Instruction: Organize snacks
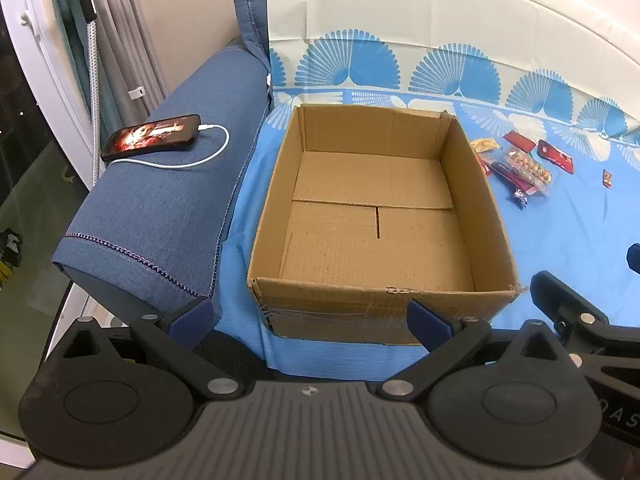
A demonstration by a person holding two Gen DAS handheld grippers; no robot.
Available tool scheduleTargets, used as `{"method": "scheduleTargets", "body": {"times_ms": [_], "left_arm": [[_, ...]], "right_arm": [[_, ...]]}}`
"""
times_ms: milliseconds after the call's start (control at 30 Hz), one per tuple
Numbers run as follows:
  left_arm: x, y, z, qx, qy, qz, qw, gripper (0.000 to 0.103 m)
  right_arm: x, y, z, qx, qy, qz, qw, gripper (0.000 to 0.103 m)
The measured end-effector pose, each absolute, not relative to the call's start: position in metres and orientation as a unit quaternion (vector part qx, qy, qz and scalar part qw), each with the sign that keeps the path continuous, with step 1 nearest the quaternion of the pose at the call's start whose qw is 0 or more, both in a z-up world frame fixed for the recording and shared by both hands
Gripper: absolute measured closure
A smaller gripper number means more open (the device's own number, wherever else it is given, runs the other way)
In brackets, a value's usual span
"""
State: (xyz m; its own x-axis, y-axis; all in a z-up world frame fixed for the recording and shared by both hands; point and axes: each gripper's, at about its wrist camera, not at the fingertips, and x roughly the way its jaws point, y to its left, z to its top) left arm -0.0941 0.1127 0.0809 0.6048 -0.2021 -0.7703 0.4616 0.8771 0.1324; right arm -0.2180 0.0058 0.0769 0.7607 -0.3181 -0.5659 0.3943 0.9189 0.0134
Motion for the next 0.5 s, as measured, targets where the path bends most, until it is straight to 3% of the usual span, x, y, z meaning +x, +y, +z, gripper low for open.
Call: {"method": "scheduleTargets", "body": {"times_ms": [500], "left_arm": [[-0.0931,0.1120,0.0794,0.164,0.404,-0.187,0.881,0.000]], "right_arm": [[-0.2199,0.0062,0.0732,0.068,0.289,-0.190,0.936,0.000]]}}
